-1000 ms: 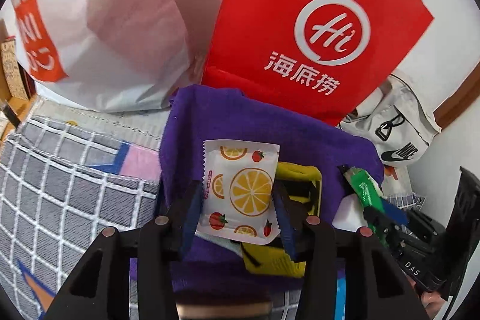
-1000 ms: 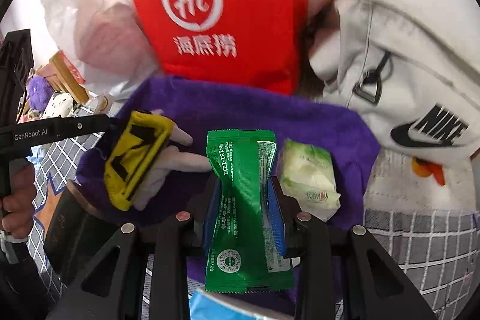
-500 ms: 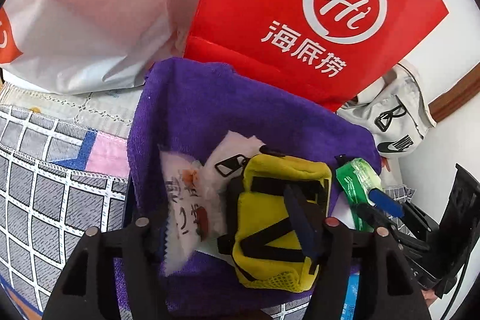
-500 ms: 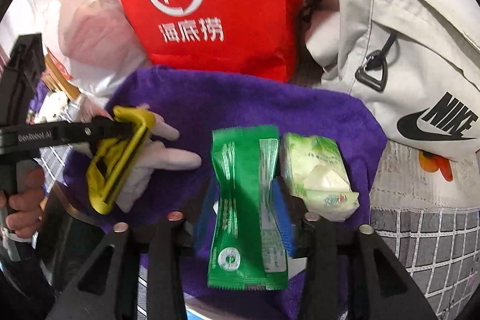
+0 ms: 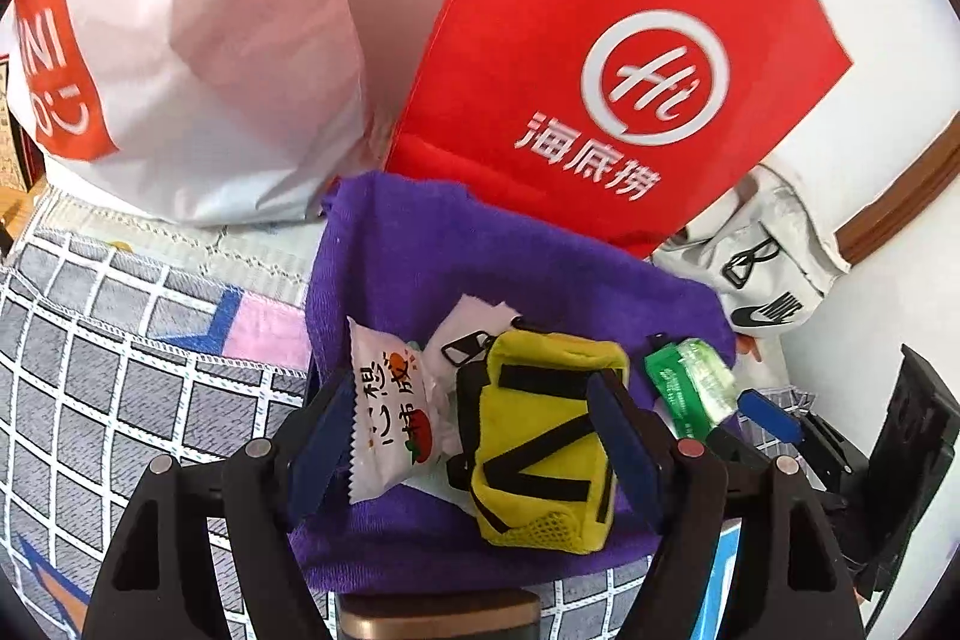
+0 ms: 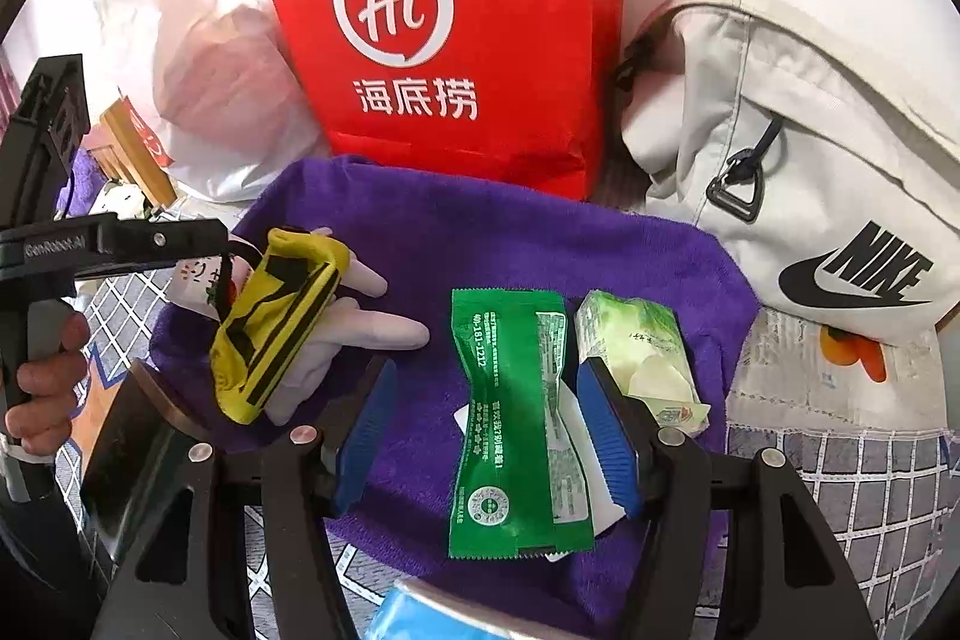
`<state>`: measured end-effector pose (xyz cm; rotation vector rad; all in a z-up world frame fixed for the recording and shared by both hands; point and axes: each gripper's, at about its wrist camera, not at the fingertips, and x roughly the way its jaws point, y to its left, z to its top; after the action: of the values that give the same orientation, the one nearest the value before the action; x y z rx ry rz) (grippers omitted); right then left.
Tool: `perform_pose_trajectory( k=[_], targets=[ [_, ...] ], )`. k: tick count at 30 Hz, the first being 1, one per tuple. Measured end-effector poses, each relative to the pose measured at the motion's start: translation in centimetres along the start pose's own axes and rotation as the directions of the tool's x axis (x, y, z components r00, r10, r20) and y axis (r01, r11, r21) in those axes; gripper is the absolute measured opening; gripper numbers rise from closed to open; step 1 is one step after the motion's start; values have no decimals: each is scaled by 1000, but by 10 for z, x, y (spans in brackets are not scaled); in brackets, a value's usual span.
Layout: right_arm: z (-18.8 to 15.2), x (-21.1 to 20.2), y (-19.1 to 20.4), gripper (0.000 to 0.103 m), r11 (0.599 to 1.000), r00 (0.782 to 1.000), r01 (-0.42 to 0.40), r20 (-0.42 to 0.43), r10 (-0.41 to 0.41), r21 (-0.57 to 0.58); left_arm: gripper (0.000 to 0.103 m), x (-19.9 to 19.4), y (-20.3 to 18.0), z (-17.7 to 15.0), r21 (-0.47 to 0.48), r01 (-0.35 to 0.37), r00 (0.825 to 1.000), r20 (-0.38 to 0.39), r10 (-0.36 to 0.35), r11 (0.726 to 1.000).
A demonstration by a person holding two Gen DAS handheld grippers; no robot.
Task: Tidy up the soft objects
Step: 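Open the left tool to drop the orange-print packet while the right tool drops the green packet, then grasp the black watch strap with the right tool while the left tool moves back over the bed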
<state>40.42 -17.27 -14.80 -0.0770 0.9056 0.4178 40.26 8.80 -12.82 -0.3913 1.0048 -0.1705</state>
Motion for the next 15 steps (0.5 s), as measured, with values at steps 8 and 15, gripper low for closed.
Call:
perform_pose_trajectory(
  k=[8, 15],
  targets=[
    [-2, -23, 3, 62, 1000, 1000, 9, 19, -9, -5, 77, -21, 2, -6, 1, -31, 999, 23, 31, 1000],
    [-22, -53, 16, 62, 999, 999, 32, 37, -32, -10, 77, -44, -4, -24, 12, -38, 999, 26, 38, 999]
  ],
)
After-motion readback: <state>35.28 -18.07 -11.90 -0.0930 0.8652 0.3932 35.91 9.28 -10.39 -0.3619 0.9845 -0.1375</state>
